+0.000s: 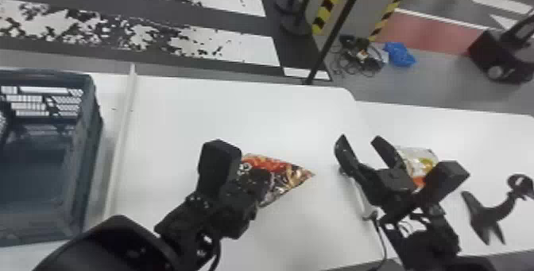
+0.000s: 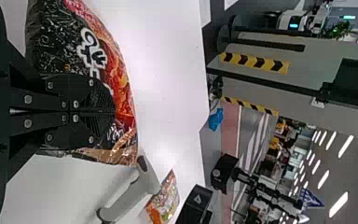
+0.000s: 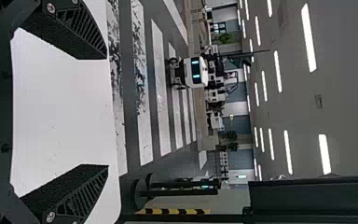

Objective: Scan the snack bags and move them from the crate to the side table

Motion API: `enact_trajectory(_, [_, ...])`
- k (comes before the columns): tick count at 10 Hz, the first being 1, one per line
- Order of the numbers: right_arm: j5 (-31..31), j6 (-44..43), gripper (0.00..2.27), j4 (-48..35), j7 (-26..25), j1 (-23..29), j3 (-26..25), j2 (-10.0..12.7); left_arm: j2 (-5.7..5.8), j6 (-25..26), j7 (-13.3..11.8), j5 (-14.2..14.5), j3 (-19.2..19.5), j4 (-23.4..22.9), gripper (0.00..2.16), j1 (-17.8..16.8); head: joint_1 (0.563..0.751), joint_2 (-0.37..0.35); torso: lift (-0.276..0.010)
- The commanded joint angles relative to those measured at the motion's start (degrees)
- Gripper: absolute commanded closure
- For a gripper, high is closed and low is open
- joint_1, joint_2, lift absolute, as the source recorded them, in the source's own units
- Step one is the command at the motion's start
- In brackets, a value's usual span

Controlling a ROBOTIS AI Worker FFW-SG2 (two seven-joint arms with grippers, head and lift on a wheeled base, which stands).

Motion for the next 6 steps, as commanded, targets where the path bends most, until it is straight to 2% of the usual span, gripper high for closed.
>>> enact_trajectory(1, [0.09,0.0,0.1,-0.08,0.04,0.0,0.02,0.22,-0.16,-0.87,-0.53,2.19,0.55,1.26,2.09,0.03,0.695,-0.35,-0.087])
enact_trajectory(2, [0.09,-0.18,0.1,-0.08,0.04,0.17,0.02,0.22,-0.16,-3.69,-5.1,6.76,3.62,1.97,1.62,1.0,0.695,-0.35,-0.087])
enact_trajectory(3, [0.09,-0.18,0.1,-0.17,0.04,0.35,-0.07,0.22,-0.16,-6.32,-9.67,11.68,6.87,2.76,1.24,2.4,0.695,-0.35,-0.087])
enact_trajectory(4, [0.09,-0.18,0.1,-0.26,0.04,0.44,-0.07,0.31,-0.16,-6.68,-9.14,10.98,7.4,2.05,0.34,3.28,0.695,-0.35,-0.087])
enact_trajectory(5, [0.09,-0.18,0.1,-0.43,0.04,0.44,-0.07,0.31,-0.08,-6.68,-8.53,9.66,8.02,0.91,0.0,4.16,0.695,-0.35,-0.087])
enact_trajectory(6, [0.09,-0.18,0.1,-0.7,0.04,0.61,-0.07,0.39,0.1,-6.68,-8.0,8.34,8.63,-0.93,0.03,5.21,0.695,-0.35,-0.087])
